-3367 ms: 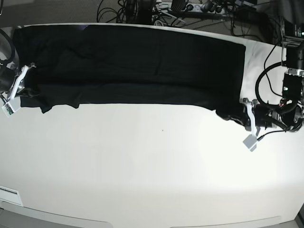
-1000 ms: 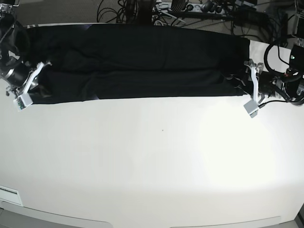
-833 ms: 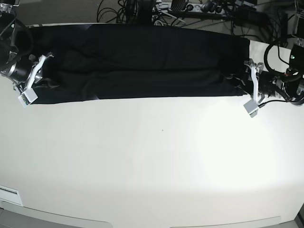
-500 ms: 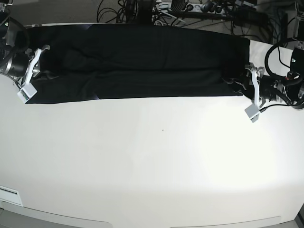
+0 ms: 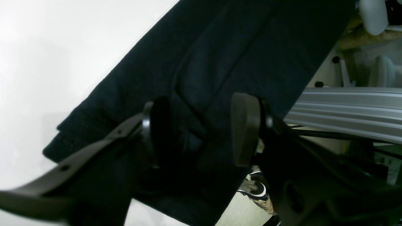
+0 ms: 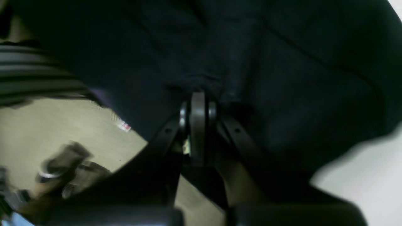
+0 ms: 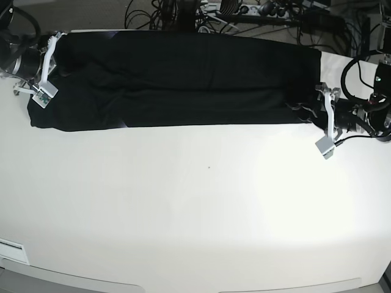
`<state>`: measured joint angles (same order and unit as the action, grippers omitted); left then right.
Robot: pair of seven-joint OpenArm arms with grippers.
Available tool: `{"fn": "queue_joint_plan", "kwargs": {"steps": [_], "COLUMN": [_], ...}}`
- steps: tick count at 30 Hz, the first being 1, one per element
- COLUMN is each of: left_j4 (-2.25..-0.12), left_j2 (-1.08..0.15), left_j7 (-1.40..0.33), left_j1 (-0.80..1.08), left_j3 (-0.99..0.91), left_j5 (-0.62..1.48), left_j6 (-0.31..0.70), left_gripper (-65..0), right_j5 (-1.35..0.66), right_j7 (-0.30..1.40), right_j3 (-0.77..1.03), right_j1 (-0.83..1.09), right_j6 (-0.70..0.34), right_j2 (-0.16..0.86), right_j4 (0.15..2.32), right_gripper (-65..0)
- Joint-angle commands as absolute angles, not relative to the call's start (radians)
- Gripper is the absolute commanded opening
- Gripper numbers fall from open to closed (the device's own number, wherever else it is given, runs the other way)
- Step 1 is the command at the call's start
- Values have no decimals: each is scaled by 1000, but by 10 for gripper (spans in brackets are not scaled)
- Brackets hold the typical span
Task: Fold the T-shirt properly
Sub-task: 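Lay the folded hem down and release with both grippers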
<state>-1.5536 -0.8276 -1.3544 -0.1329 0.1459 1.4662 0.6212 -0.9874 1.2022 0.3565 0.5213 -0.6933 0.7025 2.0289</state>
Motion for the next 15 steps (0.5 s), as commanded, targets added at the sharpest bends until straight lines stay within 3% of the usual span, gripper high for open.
{"fn": "queue_joint_plan", "kwargs": {"steps": [1, 12, 13, 15], "left_j4": [-1566, -1566, -1566, -1566], "left_j2": [-848, -848, -848, -848], "left_j7": [-1349, -1343, -1343, -1342], "left_j1": [-150, -150, -150, -150], "left_j3": [136, 136, 136, 136], "left_j5": [1484, 1484, 1484, 1484], "left_j6": [628, 628, 628, 628], "left_gripper": [-320, -320, -320, -320], "right_j5": [-980, -825, -802, -780], "right_j7": [1167, 1144, 1144, 1145], "right_j3": [368, 368, 368, 368], "right_j1": [524, 559, 571, 583], "right_j6": [-698, -698, -698, -698], "right_j2": [724, 728, 729, 730], "right_j4": [2042, 2042, 2042, 2042], "right_gripper": [-650, -650, -620, -484]}}
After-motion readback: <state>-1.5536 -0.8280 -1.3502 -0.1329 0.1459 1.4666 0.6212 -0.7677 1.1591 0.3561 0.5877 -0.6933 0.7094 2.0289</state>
